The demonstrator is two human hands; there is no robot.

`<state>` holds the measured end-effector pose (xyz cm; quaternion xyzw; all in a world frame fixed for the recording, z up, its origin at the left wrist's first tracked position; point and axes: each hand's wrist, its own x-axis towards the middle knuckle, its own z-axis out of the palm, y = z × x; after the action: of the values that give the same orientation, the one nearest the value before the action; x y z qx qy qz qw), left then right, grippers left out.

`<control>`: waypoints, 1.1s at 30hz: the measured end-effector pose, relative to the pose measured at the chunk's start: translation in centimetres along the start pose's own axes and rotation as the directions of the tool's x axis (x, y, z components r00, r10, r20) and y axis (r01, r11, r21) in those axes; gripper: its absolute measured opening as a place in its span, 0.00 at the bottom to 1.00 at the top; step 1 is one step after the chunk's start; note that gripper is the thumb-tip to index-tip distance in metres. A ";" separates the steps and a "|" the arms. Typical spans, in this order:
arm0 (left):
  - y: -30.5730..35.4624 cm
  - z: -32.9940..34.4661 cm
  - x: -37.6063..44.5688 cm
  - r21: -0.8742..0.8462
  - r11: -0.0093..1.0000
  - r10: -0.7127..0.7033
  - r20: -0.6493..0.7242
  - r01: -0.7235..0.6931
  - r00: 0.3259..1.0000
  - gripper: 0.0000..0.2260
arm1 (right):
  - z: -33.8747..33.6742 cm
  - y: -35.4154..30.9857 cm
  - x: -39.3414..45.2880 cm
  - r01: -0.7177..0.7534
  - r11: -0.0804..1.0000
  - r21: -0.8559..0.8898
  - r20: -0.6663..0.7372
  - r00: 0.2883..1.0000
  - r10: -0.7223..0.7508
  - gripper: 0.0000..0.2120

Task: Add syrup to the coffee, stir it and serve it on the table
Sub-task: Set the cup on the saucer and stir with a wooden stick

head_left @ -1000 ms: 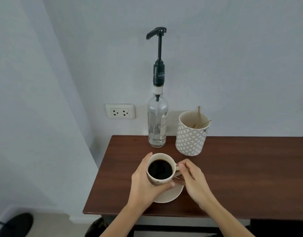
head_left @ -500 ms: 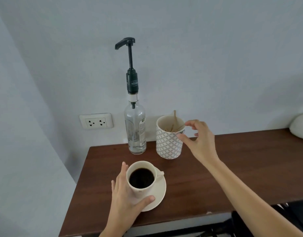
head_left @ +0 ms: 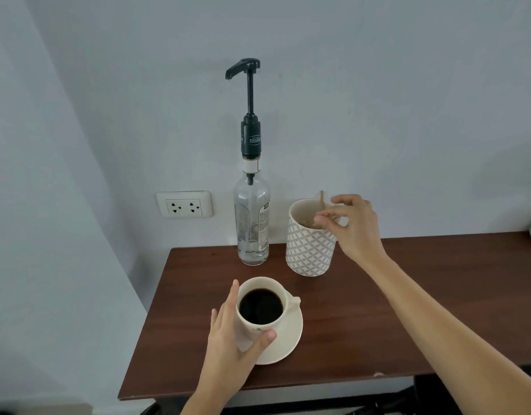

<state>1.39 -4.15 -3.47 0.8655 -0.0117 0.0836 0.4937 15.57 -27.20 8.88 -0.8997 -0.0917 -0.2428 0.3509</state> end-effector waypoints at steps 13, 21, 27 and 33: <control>-0.1 -0.1 -0.1 -0.003 1.000 0.011 0.008 -0.011 1.000 0.41 | -6.3 -8.6 -2.5 -0.025 0.789 0.613 0.049 0.999 -0.007 0.05; -0.2 -0.1 -0.3 -0.082 0.996 0.031 0.002 -0.031 1.000 0.37 | 1.5 -5.7 -7.0 -0.070 0.937 0.342 0.370 0.927 -0.066 0.08; -0.3 -0.1 -0.2 -0.096 0.995 0.035 -0.011 -0.036 0.999 0.38 | 1.3 -3.9 -8.1 -0.045 0.971 0.235 0.531 0.843 -0.089 0.06; -0.7 0.0 -0.1 -0.114 0.993 0.036 -0.021 -0.038 0.999 0.40 | 3.4 -5.6 -8.3 0.015 0.935 0.354 0.413 0.895 -0.171 0.05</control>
<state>1.36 -3.82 -4.05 0.8347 -0.0278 0.1003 0.5408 7.79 -20.70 5.88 -0.8508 -0.2523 -0.0319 0.4598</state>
